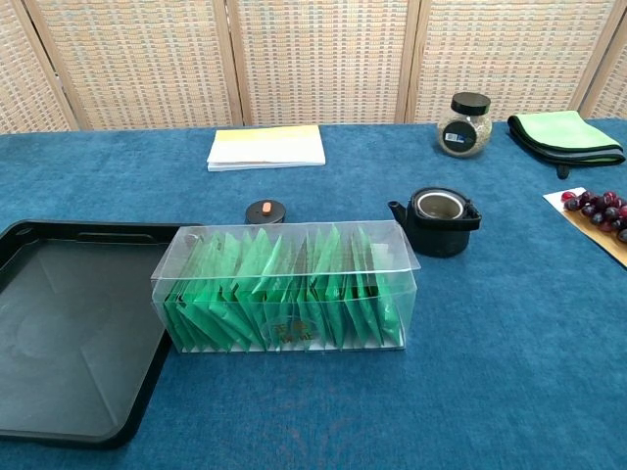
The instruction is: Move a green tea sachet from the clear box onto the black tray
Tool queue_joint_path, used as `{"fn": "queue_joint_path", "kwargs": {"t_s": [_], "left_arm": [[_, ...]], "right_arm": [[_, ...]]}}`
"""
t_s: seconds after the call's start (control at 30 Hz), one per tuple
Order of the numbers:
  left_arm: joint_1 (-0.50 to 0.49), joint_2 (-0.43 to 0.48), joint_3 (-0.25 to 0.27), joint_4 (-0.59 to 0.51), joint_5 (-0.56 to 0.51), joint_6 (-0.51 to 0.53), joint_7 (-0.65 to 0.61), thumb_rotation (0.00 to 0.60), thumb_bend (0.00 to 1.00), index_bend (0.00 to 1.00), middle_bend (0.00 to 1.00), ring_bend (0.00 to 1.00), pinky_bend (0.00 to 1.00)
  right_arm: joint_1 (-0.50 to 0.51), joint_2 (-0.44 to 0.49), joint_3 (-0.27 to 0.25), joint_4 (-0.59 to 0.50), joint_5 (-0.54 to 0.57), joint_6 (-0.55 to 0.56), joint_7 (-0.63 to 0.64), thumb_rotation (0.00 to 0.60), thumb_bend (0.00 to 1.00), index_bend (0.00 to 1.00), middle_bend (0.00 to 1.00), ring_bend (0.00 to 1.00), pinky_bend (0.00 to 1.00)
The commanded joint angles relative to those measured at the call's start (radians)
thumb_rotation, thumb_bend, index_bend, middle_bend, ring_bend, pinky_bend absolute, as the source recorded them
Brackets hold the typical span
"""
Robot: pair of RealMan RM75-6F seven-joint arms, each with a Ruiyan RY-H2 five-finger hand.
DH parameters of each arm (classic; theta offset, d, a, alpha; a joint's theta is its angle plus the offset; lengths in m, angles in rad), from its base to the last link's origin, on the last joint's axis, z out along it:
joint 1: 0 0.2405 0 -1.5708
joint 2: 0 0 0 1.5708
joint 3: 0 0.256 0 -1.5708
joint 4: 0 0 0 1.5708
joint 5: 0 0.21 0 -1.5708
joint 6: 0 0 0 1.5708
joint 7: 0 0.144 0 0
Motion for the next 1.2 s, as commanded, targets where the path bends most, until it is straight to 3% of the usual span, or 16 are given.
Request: {"fn": "queue_joint_path", "kwargs": {"t_s": [0.03, 0.43, 0.7, 1.2], "left_arm": [[-0.145, -0.010, -0.019, 0.029, 0.125, -0.100, -0.108, 0.600, 0.10, 0.00, 0.00, 0.00, 0.00], [-0.369, -0.043, 0.001, -0.028, 0.220, -0.304, -0.210, 0.600, 0.10, 0.00, 0.00, 0.00, 0.00], [-0.449, -0.129, -0.005, -0.013, 0.189, -0.389, -0.195, 0.600, 0.10, 0.00, 0.00, 0.00, 0.00], [-0.565, -0.318, -0.045, 0.120, 0.066, -0.493, -0.149, 0.600, 0.10, 0.00, 0.00, 0.00, 0.00]], "right_arm": [[0.008, -0.002, 0.013, 0.008, 0.030, -0.023, 0.001, 0.600, 0.00, 0.00, 0.00, 0.00, 0.00], [0.018, -0.010, 0.030, 0.032, 0.091, -0.066, -0.005, 0.600, 0.00, 0.00, 0.00, 0.00, 0.00], [0.019, -0.007, 0.037, 0.036, 0.112, -0.076, 0.004, 0.600, 0.00, 0.00, 0.00, 0.00, 0.00], [0.027, -0.008, 0.044, 0.055, 0.146, -0.111, 0.016, 0.600, 0.00, 0.00, 0.00, 0.00, 0.00]]}}
